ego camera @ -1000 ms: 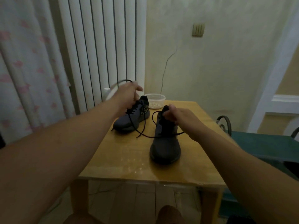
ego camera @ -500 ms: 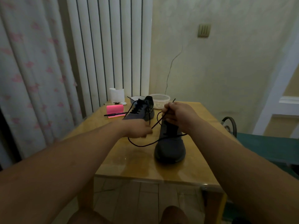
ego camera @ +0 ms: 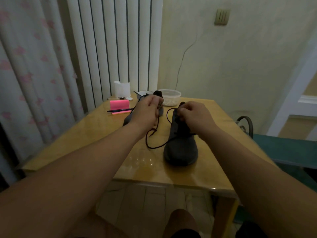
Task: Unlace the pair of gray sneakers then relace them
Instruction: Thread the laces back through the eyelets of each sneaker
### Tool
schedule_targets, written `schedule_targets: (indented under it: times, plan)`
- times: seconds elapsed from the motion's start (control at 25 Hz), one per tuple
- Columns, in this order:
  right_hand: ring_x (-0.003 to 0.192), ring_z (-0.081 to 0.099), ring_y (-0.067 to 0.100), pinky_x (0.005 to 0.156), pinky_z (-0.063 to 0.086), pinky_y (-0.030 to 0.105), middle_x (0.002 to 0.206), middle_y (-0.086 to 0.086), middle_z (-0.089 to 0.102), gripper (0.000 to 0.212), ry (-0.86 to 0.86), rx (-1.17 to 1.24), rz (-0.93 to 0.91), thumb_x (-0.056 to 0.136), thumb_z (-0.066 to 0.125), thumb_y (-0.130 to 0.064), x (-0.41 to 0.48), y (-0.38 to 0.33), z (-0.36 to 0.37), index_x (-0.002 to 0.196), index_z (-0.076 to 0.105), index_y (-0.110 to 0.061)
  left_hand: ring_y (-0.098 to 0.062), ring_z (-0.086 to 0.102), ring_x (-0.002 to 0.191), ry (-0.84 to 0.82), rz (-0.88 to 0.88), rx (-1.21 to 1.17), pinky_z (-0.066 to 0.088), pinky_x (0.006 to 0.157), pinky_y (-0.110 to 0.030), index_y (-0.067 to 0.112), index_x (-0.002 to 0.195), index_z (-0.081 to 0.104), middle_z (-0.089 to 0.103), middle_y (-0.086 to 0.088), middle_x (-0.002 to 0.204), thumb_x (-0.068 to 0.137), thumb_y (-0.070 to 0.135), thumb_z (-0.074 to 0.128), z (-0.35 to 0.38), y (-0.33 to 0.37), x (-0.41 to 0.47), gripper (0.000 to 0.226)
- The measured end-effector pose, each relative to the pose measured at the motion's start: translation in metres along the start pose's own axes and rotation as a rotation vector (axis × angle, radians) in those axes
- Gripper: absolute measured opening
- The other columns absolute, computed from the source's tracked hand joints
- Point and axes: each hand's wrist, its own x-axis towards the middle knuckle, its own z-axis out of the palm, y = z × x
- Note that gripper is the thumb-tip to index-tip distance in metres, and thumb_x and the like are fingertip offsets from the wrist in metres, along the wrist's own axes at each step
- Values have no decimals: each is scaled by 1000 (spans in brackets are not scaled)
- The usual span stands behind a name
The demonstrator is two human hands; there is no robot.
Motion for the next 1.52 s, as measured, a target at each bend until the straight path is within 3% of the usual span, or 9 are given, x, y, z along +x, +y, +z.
schedule_targets:
  times: [0.2,0.4,0.6,0.88,1.04,1.16,1.28,1.36,1.52]
  plan:
    - [96,65,11,83,55,34,103,-10,70,17,-179,-276,-41,99,65,-21,-11,30,-9,110,78,-23,3,54,63,-200,6,324,38,66,-29,17,130,56,69,-2,89,113,23,40,7,-46,-15,24]
    - [91,56,5,78,46,23,90,-22,51,25,-161,-356,-146,99,67,-21,-16,38,5,123,75,-21,0,57,66,-154,104,395,41,64,-26,21,100,63,69,3,81,108,28,55,13,-62,-18,14]
    - [102,59,15,88,51,33,101,-10,56,24,-119,-211,-144,96,72,-26,-18,51,13,120,76,-27,9,59,84,-254,143,483,41,65,-8,27,103,60,66,11,92,109,20,51,11,-65,-17,13]
    - [99,57,14,85,49,31,104,-4,58,24,-90,-171,-161,95,73,-27,-19,61,19,119,77,-27,-13,55,71,-344,343,723,43,61,-35,21,93,51,58,6,80,108,20,53,10,-51,-10,15]
    - [97,56,14,78,44,26,101,-6,55,24,-99,-188,-175,96,72,-28,-17,62,19,119,76,-30,-14,46,65,-463,434,1120,27,53,-32,36,82,33,44,6,76,107,14,48,10,-25,0,37]
    - [97,55,14,77,43,25,102,-5,55,25,-102,-206,-175,97,71,-29,-16,62,19,121,76,-31,-14,39,66,-515,473,1301,27,56,-32,29,95,35,37,9,78,105,12,45,20,-10,2,23]
    - [98,55,14,79,45,25,104,-4,57,23,-104,-209,-174,97,71,-30,-15,60,18,119,77,-31,-14,45,70,-510,443,1249,30,57,-32,26,99,39,46,7,82,107,20,49,24,-16,6,14]
    - [100,56,15,86,49,32,105,-3,58,20,-119,-234,-168,98,69,-30,-14,57,18,116,78,-30,-17,58,76,-426,297,997,40,60,-34,24,94,48,60,3,86,108,26,53,20,-27,7,15]
    - [100,57,16,89,52,38,102,-6,55,18,-148,-292,-160,100,66,-30,-13,49,16,114,77,-26,1,62,69,-300,127,657,42,62,-21,24,94,59,68,6,84,105,26,62,17,-43,0,12]
